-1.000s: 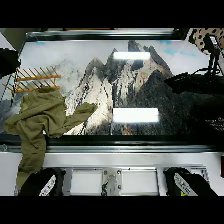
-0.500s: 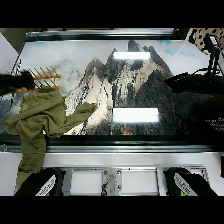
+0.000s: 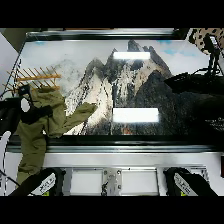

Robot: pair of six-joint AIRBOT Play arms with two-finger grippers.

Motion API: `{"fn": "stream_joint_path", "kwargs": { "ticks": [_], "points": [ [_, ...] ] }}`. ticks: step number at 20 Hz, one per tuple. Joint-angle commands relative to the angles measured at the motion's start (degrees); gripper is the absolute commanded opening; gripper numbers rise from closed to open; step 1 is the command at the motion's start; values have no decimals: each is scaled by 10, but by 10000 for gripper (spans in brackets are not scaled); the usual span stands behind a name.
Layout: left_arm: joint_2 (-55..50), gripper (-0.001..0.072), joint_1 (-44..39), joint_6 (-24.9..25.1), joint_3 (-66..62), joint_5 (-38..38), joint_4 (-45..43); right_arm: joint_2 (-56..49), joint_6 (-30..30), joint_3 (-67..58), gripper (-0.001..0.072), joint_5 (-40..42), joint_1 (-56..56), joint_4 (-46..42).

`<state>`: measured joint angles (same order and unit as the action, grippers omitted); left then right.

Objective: Fold the clothes and pants, and hang the long-sleeved shirts on hangers.

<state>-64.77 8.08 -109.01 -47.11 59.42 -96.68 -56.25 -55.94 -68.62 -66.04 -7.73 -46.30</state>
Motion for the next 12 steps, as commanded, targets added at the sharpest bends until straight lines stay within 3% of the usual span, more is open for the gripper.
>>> {"fn": "stream_joint_path", "kwargs": {
  "ticks": [1,6,7,9,10,12],
  "points": [
    [-31,650,21,-3,35,-38,36,0,0,0,10,0,0,0],
    [-63,649,10,-3,37,-40,55,0,0,0,10,0,0,0],
    [-67,590,5,-4,37,-39,54,0,0,0,10,0,0,0],
    [-68,126,-8,-9,37,-47,79,-2,0,0,10,0,0,1],
    [-66,12,-17,-8,31,-56,101,-2,0,0,10,0,0,7],
    [-50,12,-50,12,-4,-68,156,-2,0,0,10,0,0,32]
  ]
}}
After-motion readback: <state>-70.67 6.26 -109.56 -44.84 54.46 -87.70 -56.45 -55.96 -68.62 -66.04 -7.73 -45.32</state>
